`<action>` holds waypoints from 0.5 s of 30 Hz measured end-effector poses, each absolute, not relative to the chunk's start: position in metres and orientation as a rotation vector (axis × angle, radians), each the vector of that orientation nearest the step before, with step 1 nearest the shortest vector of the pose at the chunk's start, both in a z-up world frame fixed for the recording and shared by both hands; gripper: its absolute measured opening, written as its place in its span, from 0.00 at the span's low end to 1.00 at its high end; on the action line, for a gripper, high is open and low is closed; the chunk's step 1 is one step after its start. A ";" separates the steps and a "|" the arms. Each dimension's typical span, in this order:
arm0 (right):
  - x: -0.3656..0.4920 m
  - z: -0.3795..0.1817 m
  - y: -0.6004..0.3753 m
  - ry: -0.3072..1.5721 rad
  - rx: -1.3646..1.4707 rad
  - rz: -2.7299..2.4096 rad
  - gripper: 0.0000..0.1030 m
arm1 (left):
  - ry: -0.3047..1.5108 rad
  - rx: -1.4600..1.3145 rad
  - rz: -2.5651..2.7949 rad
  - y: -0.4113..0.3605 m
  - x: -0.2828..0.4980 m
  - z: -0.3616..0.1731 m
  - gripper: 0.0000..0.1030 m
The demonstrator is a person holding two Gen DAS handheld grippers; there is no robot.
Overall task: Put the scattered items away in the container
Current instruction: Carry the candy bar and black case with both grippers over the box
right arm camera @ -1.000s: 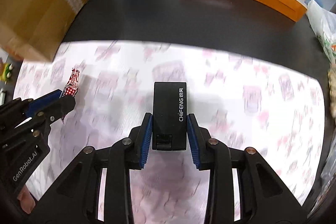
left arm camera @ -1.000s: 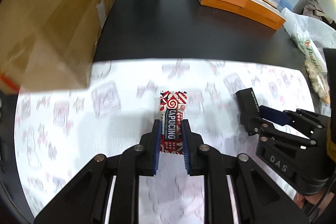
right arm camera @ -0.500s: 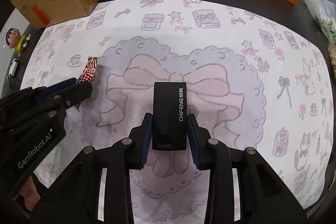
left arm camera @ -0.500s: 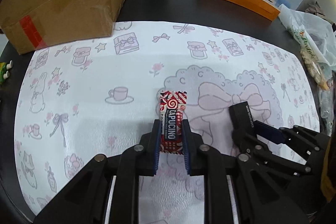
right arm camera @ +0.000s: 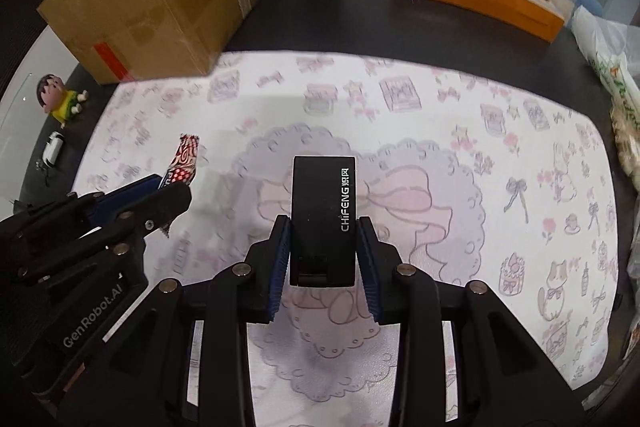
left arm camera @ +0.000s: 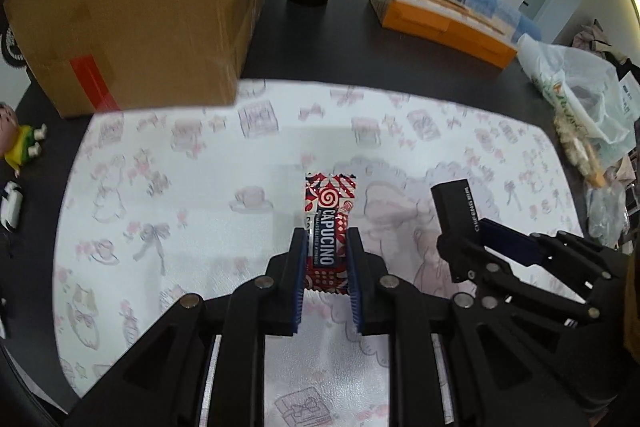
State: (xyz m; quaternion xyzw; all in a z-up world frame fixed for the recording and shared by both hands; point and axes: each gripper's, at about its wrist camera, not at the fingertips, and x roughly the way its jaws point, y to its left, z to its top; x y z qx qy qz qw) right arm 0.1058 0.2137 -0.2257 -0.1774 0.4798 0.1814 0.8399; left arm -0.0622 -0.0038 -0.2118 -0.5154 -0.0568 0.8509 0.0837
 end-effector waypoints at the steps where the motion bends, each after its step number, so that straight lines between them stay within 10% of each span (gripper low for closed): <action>1: 0.106 -0.215 0.218 1.000 -0.375 0.388 0.33 | -0.177 -1.527 2.549 -0.007 -0.065 -0.203 0.18; 15: 0.119 -0.076 0.331 0.862 -0.400 0.513 0.33 | -0.266 -1.348 2.726 -0.080 -0.113 -0.071 0.18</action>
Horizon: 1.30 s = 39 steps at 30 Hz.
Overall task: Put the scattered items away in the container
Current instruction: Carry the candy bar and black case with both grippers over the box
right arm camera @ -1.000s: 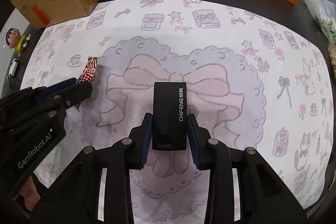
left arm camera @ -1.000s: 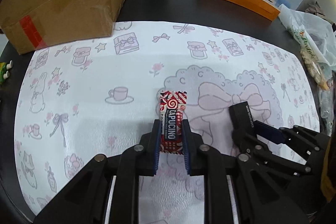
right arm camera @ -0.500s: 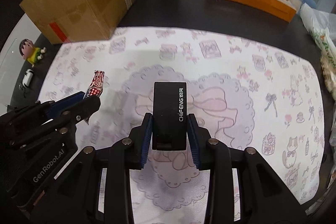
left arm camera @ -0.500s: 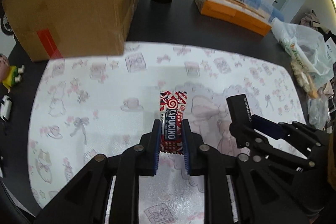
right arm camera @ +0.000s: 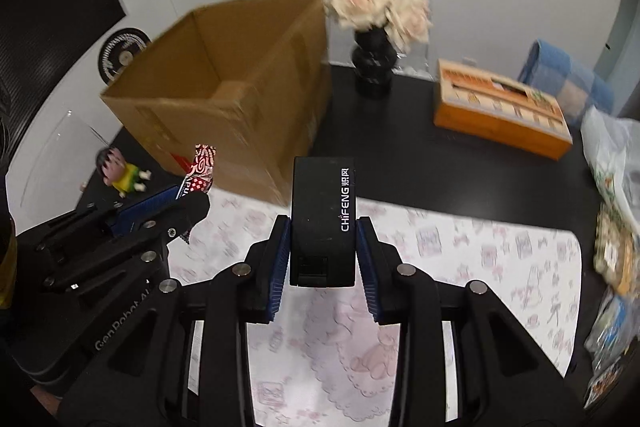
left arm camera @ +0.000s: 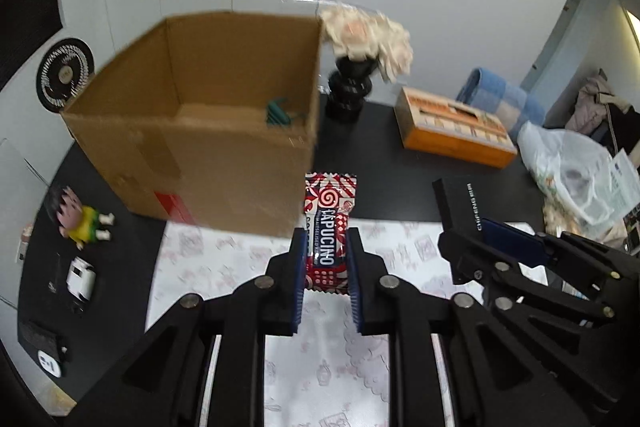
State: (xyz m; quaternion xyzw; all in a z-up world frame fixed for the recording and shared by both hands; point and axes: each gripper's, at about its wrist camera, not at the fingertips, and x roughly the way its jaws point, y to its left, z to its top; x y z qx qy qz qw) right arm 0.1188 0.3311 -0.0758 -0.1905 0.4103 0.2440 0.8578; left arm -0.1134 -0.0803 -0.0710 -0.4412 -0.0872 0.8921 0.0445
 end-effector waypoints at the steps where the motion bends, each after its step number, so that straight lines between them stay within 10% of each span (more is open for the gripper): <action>1: 0.119 -0.068 0.343 0.853 -0.407 0.525 0.33 | -0.278 -1.337 2.741 -0.089 -0.118 -0.063 0.18; 39: 0.238 -0.099 0.564 0.955 -0.576 0.575 0.33 | -0.492 -1.382 2.916 -0.265 -0.249 -0.067 0.18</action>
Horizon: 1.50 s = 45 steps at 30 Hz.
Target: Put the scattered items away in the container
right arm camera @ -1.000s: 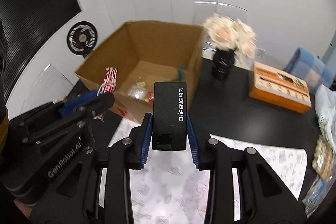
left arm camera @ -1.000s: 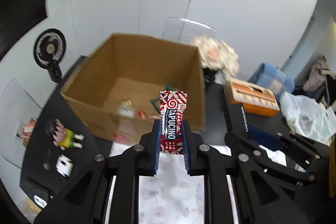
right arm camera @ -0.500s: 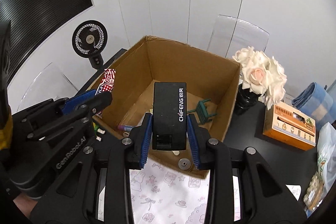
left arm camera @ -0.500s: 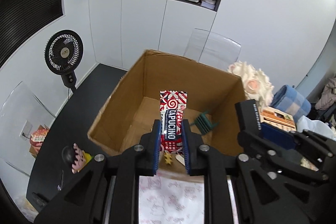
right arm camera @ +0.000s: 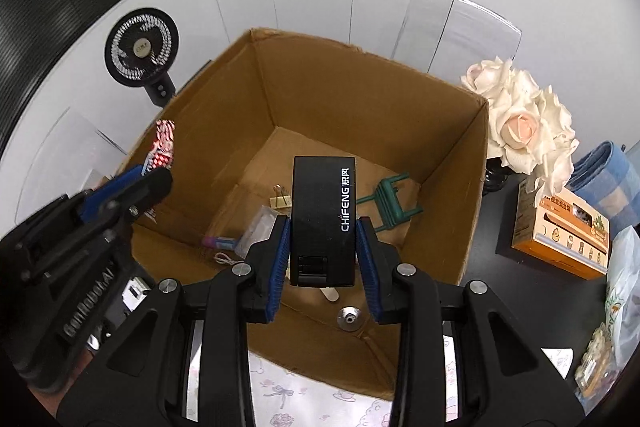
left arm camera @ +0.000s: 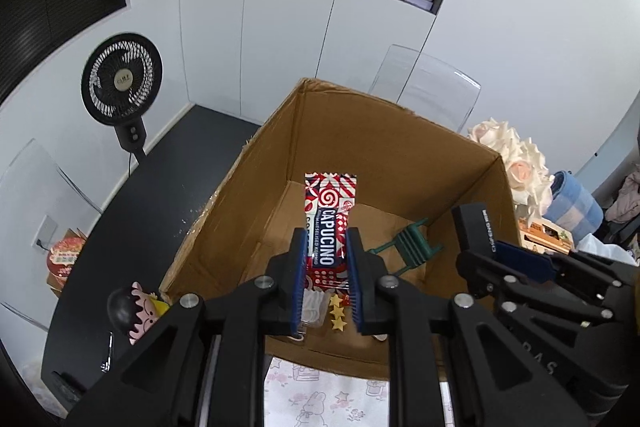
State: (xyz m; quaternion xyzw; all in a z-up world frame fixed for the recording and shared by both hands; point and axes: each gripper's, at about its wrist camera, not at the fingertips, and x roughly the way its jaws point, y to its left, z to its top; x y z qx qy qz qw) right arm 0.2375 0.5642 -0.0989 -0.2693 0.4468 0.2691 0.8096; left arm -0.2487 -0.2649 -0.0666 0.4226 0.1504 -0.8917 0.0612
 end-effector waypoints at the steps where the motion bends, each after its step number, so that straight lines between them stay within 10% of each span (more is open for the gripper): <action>1: 0.240 -0.101 0.563 0.961 -0.572 0.571 0.33 | 0.451 1.278 -2.697 -0.265 -0.250 -0.066 0.18; 20: 0.252 -0.106 0.566 0.975 -0.570 0.550 0.34 | 0.417 1.306 -2.667 -0.267 -0.266 -0.076 0.20; 22: 0.254 -0.104 0.560 0.967 -0.558 0.531 0.36 | 0.405 1.286 -2.653 -0.268 -0.266 -0.075 0.44; 24: 0.254 -0.102 0.555 0.946 -0.568 0.499 0.72 | 0.427 1.286 -2.633 -0.270 -0.265 -0.076 0.76; 28: 0.258 -0.097 0.542 0.935 -0.567 0.494 0.93 | 0.464 1.267 -2.626 -0.274 -0.264 -0.074 0.93; 45: 0.252 -0.069 0.512 0.893 -0.535 0.473 1.00 | 0.435 1.243 -2.657 -0.258 -0.256 -0.065 0.99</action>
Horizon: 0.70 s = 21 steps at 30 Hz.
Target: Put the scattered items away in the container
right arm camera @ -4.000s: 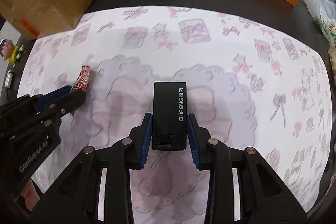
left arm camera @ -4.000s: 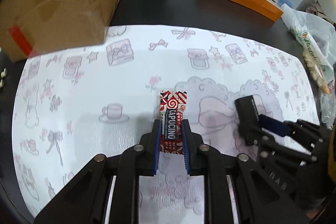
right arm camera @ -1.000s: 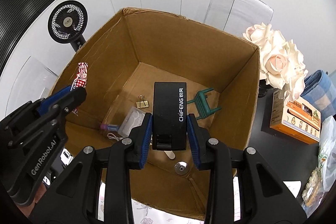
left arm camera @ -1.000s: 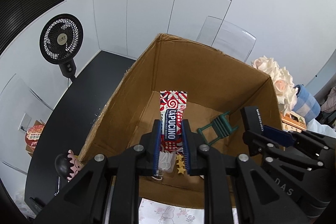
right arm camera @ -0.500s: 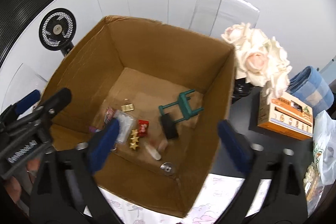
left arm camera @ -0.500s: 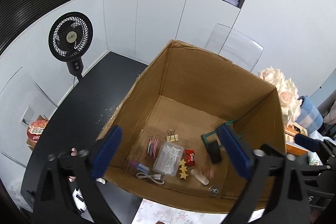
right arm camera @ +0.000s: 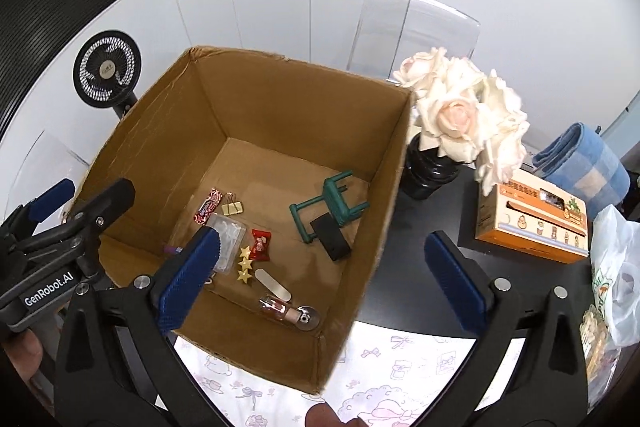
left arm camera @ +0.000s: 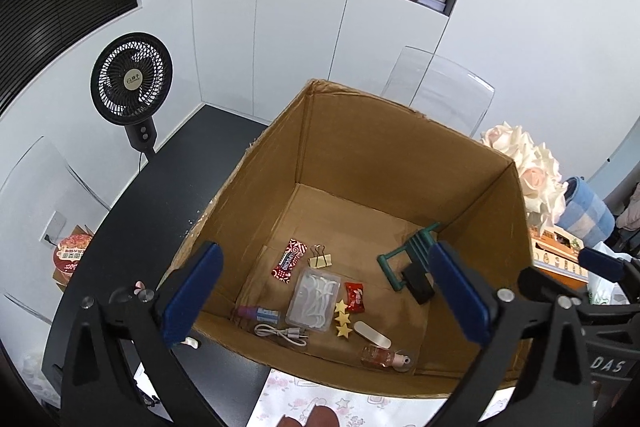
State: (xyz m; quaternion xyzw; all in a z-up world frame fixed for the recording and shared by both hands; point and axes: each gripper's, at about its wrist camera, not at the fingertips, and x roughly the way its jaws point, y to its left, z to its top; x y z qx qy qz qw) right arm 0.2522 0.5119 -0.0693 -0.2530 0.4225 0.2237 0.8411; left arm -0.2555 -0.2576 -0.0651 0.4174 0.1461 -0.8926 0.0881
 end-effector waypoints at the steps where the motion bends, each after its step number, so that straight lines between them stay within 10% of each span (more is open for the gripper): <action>1: 0.252 -0.066 0.507 0.893 -0.527 0.472 1.00 | 0.437 1.234 -2.657 -0.257 -0.254 -0.063 0.99; 21: 0.197 0.016 0.323 0.865 -0.343 0.360 1.00 | 0.215 1.306 -2.801 -0.114 -0.200 0.002 0.99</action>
